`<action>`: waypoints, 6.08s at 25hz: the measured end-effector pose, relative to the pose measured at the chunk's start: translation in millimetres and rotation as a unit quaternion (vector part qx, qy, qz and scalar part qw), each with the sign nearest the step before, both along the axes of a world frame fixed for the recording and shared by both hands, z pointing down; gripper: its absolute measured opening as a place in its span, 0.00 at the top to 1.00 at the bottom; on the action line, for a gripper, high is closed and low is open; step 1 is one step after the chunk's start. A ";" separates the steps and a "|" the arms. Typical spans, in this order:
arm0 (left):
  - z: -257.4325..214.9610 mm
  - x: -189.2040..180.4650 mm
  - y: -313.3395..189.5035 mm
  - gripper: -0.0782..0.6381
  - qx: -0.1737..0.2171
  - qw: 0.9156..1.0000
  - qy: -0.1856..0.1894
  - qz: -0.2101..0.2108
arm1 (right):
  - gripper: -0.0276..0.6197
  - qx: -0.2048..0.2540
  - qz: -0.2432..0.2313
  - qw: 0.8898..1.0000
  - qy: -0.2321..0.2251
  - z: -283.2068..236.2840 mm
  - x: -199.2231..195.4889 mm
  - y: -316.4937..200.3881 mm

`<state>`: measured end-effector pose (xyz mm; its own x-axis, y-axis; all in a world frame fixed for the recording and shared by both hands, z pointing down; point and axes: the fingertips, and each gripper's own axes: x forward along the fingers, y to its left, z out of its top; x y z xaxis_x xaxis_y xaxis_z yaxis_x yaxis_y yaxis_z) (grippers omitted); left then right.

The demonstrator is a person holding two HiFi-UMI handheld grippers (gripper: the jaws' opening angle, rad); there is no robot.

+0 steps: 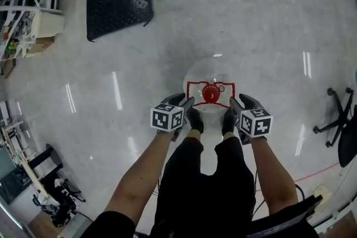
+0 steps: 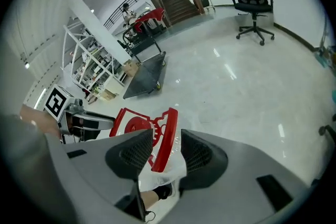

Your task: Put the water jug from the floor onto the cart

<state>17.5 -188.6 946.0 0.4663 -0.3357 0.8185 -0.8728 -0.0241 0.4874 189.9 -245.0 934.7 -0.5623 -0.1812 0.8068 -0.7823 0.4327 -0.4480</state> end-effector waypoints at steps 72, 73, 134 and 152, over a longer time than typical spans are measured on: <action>-367.2 -511.0 -346.7 0.79 0.210 0.929 0.019 -0.303 | 0.82 0.066 -0.220 0.955 -0.186 -372.9 -594.4 -391.7; -366.0 -524.3 -351.7 0.79 0.210 0.929 0.023 -0.303 | 0.82 0.064 -0.217 0.957 -0.183 -371.8 -607.3 -396.1; -132.4 -850.2 -481.7 0.66 0.121 0.922 0.048 -0.364 | 0.66 0.006 -0.278 0.960 -0.018 -131.9 -900.8 -562.3; -349.3 -837.5 -466.0 0.83 0.324 0.847 -0.020 -0.421 | 0.86 0.115 -0.241 0.949 -0.167 -316.5 -845.1 -602.5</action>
<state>-819.9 -654.6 596.6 -0.1842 -0.9202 0.3454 -0.7289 0.3636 0.5801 -655.2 -847.5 618.2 -0.8423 0.0126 0.5389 -0.2987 0.8213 -0.4861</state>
